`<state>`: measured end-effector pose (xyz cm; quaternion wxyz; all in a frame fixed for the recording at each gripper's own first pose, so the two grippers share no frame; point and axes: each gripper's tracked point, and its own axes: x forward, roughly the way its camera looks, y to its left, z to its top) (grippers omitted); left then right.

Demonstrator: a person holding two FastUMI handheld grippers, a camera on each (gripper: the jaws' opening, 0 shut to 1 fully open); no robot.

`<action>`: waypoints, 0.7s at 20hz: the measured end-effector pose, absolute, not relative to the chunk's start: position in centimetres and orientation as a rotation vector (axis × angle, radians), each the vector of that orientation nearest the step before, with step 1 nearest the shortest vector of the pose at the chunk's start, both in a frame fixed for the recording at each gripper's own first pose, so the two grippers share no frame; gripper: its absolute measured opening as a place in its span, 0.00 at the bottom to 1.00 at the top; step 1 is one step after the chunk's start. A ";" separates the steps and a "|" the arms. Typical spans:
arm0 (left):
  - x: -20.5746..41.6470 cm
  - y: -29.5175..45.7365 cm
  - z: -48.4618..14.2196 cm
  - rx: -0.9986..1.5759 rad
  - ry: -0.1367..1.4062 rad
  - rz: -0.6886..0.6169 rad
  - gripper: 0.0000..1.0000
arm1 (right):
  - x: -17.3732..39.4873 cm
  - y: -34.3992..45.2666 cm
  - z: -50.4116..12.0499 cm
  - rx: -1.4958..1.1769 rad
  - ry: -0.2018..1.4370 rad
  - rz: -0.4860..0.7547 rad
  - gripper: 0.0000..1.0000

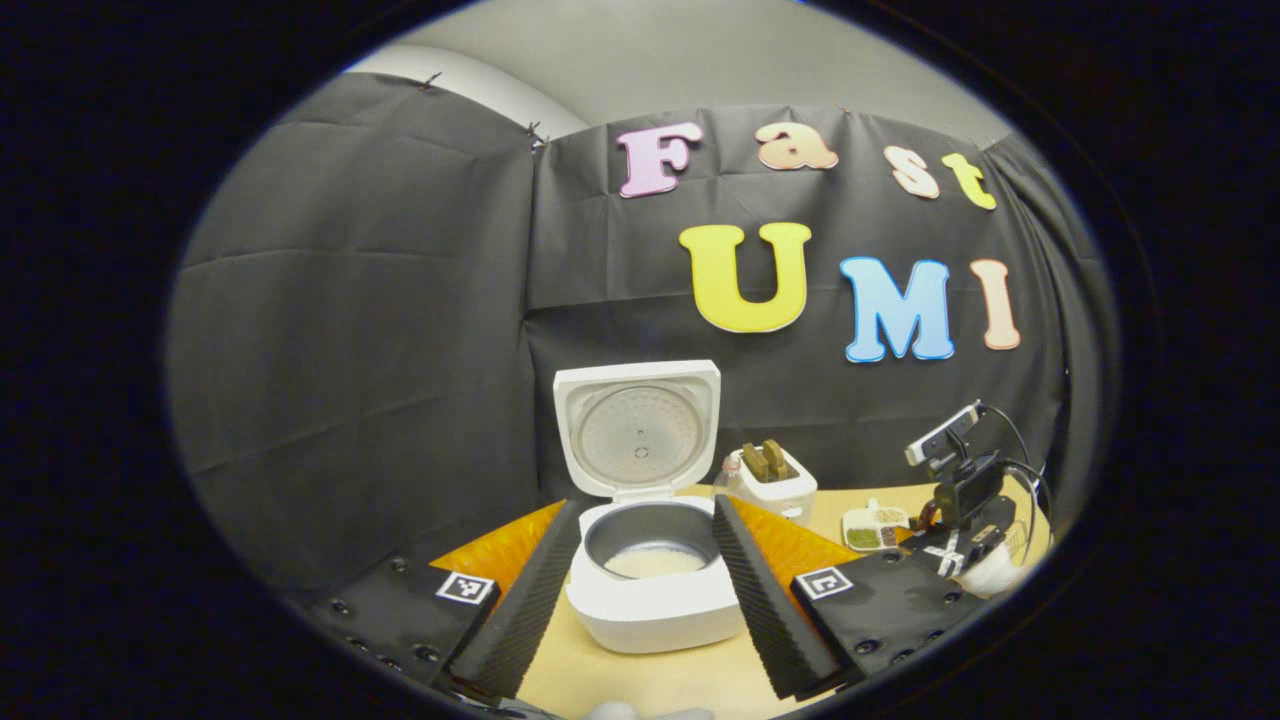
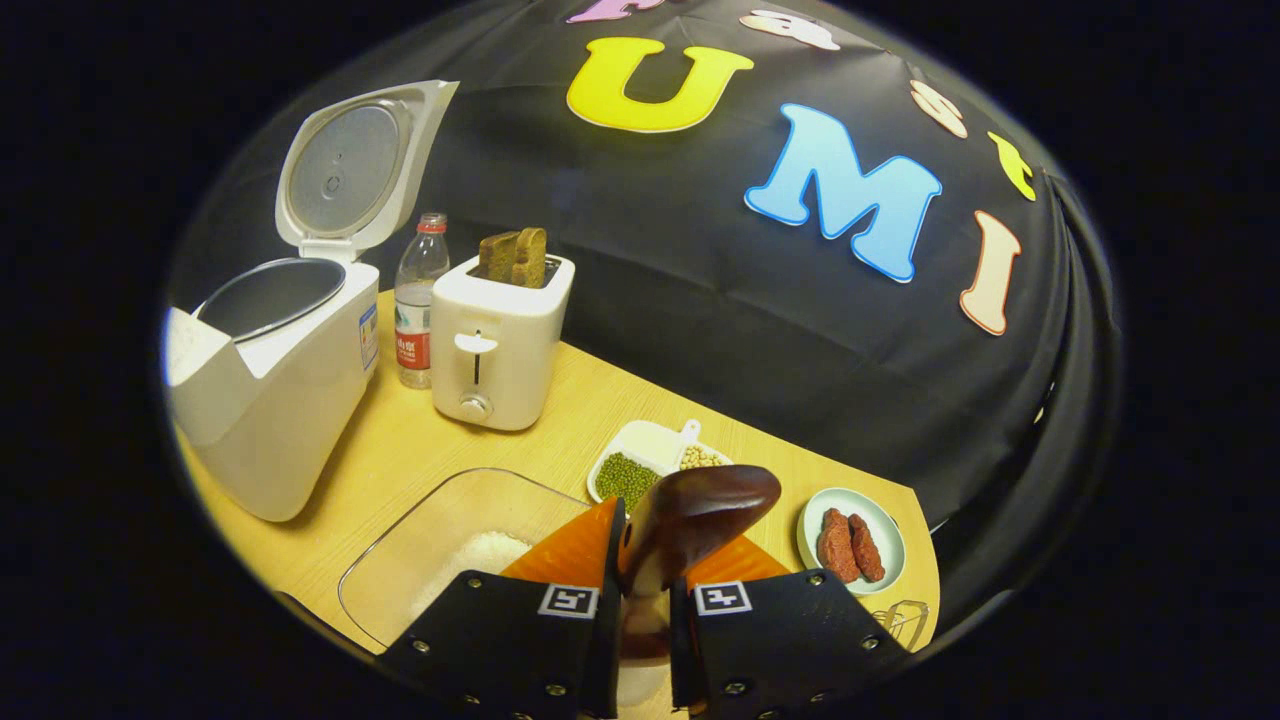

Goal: Close the left gripper, press the button to open the rice cooker; take a wooden spoon from the chopstick holder with the right hand, scoop a spoonful of rice and pour it into the rice cooker, then put the wooden spoon back into the chopstick holder.

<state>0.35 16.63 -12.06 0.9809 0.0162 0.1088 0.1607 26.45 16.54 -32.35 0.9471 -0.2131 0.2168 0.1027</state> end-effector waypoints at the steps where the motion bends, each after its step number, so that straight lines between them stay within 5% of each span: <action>1: 0.3 16.6 -12.1 0.029 0.223 0.322 0.97 | 26.5 16.6 -32.6 -0.447 0.438 0.212 0.21; 14: 0.1 17.3 -12.6 0.019 0.249 0.332 0.94 | 25.5 19.7 -34.5 -0.312 0.494 0.276 0.21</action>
